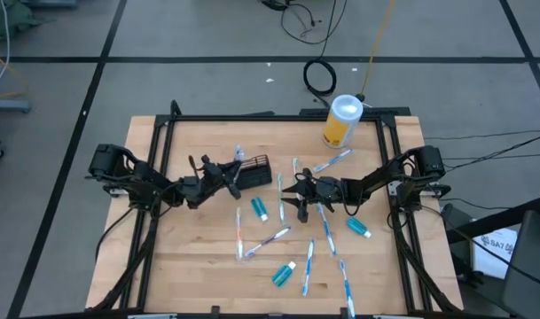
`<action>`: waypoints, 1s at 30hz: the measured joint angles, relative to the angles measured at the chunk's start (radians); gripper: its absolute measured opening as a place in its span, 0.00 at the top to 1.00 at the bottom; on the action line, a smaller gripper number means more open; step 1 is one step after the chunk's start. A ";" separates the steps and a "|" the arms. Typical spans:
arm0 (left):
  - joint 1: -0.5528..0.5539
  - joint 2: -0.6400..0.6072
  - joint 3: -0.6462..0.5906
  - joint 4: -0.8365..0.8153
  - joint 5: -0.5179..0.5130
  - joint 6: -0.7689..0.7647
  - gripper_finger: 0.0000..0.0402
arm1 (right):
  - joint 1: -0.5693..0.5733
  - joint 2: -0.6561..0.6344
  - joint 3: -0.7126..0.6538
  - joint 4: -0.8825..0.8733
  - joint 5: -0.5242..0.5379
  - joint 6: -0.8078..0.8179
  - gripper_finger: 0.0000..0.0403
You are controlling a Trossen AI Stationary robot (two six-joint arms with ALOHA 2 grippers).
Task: Pick & Place toothbrushing station
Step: Put the violet toothbrush into the black mesh organizer, then put the top left blue mouthwash into the black mesh organizer
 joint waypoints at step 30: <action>-0.302 -0.275 0.000 0.027 -0.018 0.514 0.60 | 0.048 0.000 0.000 0.104 0.000 0.023 0.67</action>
